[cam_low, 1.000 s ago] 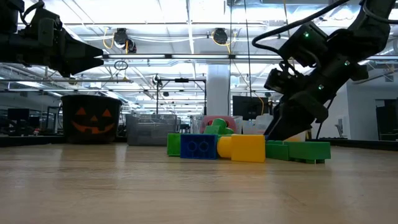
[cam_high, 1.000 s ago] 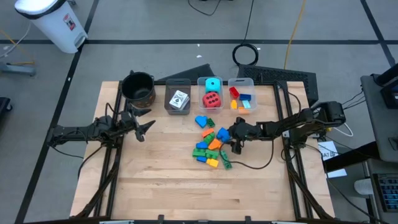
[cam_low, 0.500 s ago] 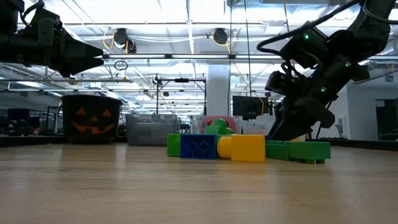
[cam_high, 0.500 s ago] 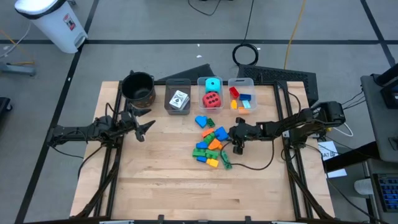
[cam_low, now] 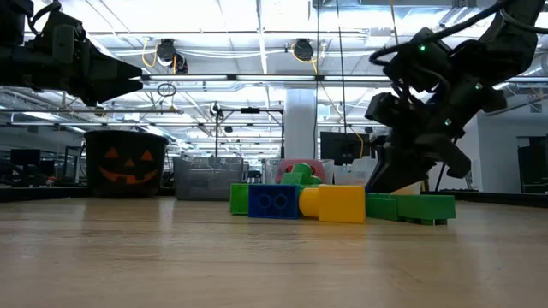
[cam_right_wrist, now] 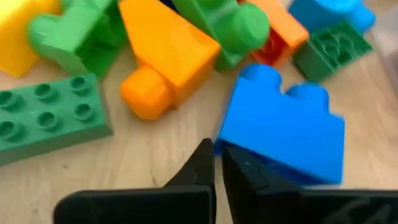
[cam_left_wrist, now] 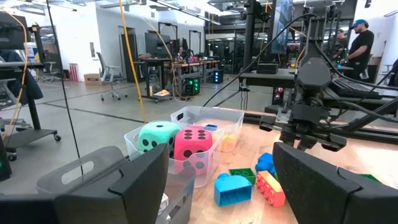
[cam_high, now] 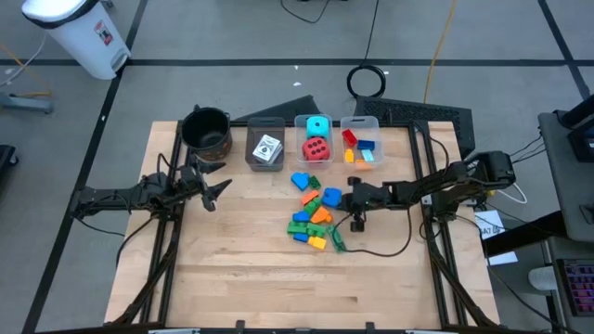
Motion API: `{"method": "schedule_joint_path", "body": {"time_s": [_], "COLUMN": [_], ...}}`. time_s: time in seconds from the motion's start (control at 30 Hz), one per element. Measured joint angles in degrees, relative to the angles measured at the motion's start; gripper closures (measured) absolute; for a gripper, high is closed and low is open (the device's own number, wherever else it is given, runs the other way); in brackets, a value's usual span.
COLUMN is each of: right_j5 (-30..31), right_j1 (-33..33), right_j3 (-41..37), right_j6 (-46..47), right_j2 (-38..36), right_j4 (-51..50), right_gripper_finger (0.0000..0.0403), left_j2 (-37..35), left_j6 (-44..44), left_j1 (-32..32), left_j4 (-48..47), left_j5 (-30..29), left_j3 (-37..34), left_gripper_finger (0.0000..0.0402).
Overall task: Pick & Place Toys
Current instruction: Put the blue two stud game piece into the right transparent bin
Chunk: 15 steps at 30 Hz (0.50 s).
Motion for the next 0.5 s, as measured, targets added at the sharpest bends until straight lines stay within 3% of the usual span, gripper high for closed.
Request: {"method": "schedule_joint_path", "body": {"time_s": [0.33, 0.5], "right_j5": [-2.3, -2.0], "right_j1": [0.0, 0.0], "right_j3": [0.0, 0.0], "right_j6": [-4.1, 1.8], "right_j2": [0.0, 0.0], "right_j4": [3.4, 2.4], "right_gripper_finger": [0.0403, 0.0403], "left_j2": [0.0, 0.0], "left_j6": [0.0, 0.0], "left_j1": [0.0, 0.0], "left_j4": [0.0, 0.0], "left_j5": [0.0, 0.0], "left_j3": [0.0, 0.0], "left_gripper_finger": [0.011, 0.011]}}
